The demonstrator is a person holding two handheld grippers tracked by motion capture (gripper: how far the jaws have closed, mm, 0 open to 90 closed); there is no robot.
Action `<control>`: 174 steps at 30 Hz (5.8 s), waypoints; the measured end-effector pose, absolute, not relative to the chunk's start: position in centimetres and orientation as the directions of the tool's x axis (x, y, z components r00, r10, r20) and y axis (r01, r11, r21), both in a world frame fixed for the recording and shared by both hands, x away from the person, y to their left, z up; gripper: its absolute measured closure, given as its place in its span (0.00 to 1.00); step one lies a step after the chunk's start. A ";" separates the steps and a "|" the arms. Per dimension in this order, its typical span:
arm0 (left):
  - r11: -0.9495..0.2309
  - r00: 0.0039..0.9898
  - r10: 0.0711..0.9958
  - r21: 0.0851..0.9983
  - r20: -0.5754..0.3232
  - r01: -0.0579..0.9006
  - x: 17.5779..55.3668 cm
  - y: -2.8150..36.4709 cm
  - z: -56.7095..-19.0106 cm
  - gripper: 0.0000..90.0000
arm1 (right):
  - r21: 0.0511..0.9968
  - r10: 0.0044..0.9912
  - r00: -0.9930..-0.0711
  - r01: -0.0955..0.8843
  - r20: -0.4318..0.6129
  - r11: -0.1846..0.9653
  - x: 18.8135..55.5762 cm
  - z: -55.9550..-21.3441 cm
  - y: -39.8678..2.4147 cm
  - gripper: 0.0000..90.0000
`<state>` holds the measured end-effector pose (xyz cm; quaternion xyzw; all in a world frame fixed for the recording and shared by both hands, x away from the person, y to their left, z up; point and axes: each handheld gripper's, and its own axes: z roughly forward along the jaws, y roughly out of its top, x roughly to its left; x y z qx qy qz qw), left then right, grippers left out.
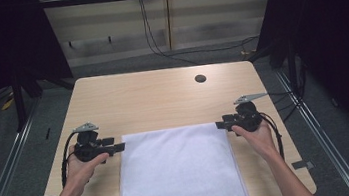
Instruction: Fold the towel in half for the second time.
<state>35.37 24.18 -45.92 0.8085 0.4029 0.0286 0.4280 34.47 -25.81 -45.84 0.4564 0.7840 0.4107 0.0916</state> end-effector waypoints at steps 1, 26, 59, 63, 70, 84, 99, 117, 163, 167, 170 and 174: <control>-0.308 0.674 0.678 0.719 -0.293 0.623 35.5 24.1 -45.7 0.42 | 0.730 0.788 -0.571 0.637 0.229 0.249 34.9 -45.7 -25.7 0.59; -0.320 0.639 0.701 0.661 -0.316 0.679 39.9 22.3 -49.4 0.53 | 0.618 0.788 -0.554 0.726 0.266 0.301 37.7 -49.6 -25.9 0.74; -0.204 0.695 0.649 0.809 -0.310 0.552 40.8 23.1 -44.0 0.95 | 0.768 0.768 -0.576 0.614 0.280 0.180 38.1 -44.0 -27.5 0.96; -0.205 0.699 0.656 0.823 -0.286 0.529 41.3 23.0 -42.7 0.95 | 0.784 0.775 -0.570 0.599 0.271 0.166 38.7 -42.6 -27.7 0.96; -0.194 0.694 0.668 0.838 -0.268 0.510 42.7 22.3 -41.3 0.95 | 0.787 0.794 -0.559 0.591 0.240 0.178 39.7 -40.9 -27.7 0.96; -0.138 0.705 0.664 0.887 -0.248 0.442 43.9 21.4 -37.7 0.95 | 0.850 0.834 -0.522 0.509 0.180 0.135 41.0 -36.9 -28.7 0.96; -0.240 0.775 0.601 0.880 -0.196 0.409 38.2 22.6 -38.7 0.95 | 0.878 0.762 -0.621 0.452 0.182 0.158 34.1 -38.3 -28.9 0.96; -0.279 0.787 0.588 0.867 -0.185 0.412 29.9 23.9 -41.0 0.94 | 0.878 0.696 -0.686 0.446 0.211 0.173 25.2 -40.0 -28.8 0.96; -0.540 0.806 0.569 0.665 -0.162 0.515 26.6 21.7 -49.3 0.57 | 0.658 0.681 -0.695 0.627 0.232 0.416 22.2 -48.7 -26.1 0.74; -0.528 0.800 0.573 0.666 -0.179 0.528 26.7 21.6 -49.2 0.55 | 0.650 0.700 -0.681 0.635 0.215 0.417 23.1 -49.1 -26.4 0.78; -0.489 0.798 0.572 0.702 -0.190 0.518 27.4 21.6 -48.4 0.53 | 0.651 0.731 -0.653 0.646 0.199 0.399 24.1 -49.1 -26.3 0.76; -0.344 0.729 0.641 0.760 -0.239 0.551 29.3 22.5 -46.5 0.49 | 0.677 0.735 -0.650 0.630 0.194 0.380 25.0 -48.3 -26.1 0.69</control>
